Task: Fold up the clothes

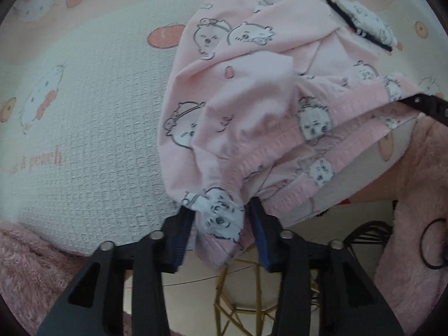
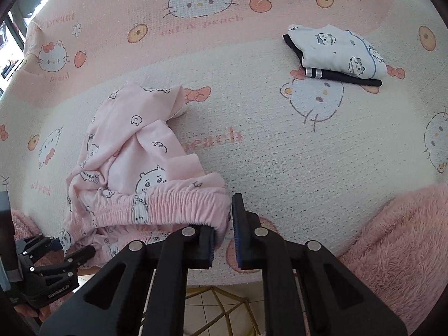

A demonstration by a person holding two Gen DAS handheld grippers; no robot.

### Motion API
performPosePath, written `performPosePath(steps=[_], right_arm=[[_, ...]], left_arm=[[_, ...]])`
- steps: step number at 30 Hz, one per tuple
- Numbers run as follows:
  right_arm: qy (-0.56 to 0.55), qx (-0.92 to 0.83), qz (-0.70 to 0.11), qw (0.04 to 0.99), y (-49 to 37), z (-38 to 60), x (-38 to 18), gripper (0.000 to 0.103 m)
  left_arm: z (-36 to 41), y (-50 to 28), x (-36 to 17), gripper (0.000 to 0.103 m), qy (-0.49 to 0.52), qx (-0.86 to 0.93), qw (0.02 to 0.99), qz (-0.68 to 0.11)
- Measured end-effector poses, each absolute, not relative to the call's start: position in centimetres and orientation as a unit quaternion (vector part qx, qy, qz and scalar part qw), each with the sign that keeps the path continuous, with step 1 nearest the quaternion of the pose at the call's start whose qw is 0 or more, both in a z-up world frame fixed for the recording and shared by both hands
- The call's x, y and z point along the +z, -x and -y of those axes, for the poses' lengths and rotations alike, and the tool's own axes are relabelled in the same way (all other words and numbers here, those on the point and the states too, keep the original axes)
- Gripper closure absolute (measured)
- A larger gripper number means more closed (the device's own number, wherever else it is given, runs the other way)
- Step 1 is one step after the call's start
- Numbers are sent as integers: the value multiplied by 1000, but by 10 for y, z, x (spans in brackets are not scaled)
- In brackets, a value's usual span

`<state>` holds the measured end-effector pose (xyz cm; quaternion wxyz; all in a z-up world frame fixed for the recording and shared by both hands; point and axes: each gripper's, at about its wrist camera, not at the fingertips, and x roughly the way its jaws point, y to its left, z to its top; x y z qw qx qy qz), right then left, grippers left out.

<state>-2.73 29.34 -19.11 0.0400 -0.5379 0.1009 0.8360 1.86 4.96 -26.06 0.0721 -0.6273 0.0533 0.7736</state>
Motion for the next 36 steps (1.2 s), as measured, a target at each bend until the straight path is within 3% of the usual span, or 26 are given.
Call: performPosePath(steps=[2, 9, 11, 13, 15, 19, 21, 22, 28, 36], right_arm=[[543, 832, -104, 39, 29, -297, -195, 94], [621, 779, -76, 28, 46, -283, -240, 81], [632, 772, -57, 23, 49, -273, -248, 75], [632, 775, -20, 16, 50, -259, -249, 60], [628, 778, 7, 11, 49, -248, -250, 62], [621, 781, -64, -36, 49, -257, -247, 96], [619, 780, -88, -33, 50, -266, -245, 96], [617, 781, -93, -27, 50, -269, -242, 96], [539, 833, -114, -37, 51, -282, -166, 96], [366, 920, -111, -81, 45, -280, 16, 96]], left_arm=[[-37, -17, -252, 78, 614, 787, 43, -39], [-3, -15, -213, 78, 526, 850, -6, 28], [0, -11, -212, 78, 521, 853, -6, 44], [0, -2, -222, 78, 535, 843, -6, 58], [-3, 1, -234, 78, 554, 831, -8, 47], [-26, 3, -264, 75, 605, 796, 29, -6], [-34, 1, -258, 79, 591, 805, 45, -17], [-35, 0, -254, 89, 587, 807, 62, -5], [-14, -3, -187, 91, 508, 853, 91, 74], [6, -24, 5, 94, 312, 924, 188, 117]])
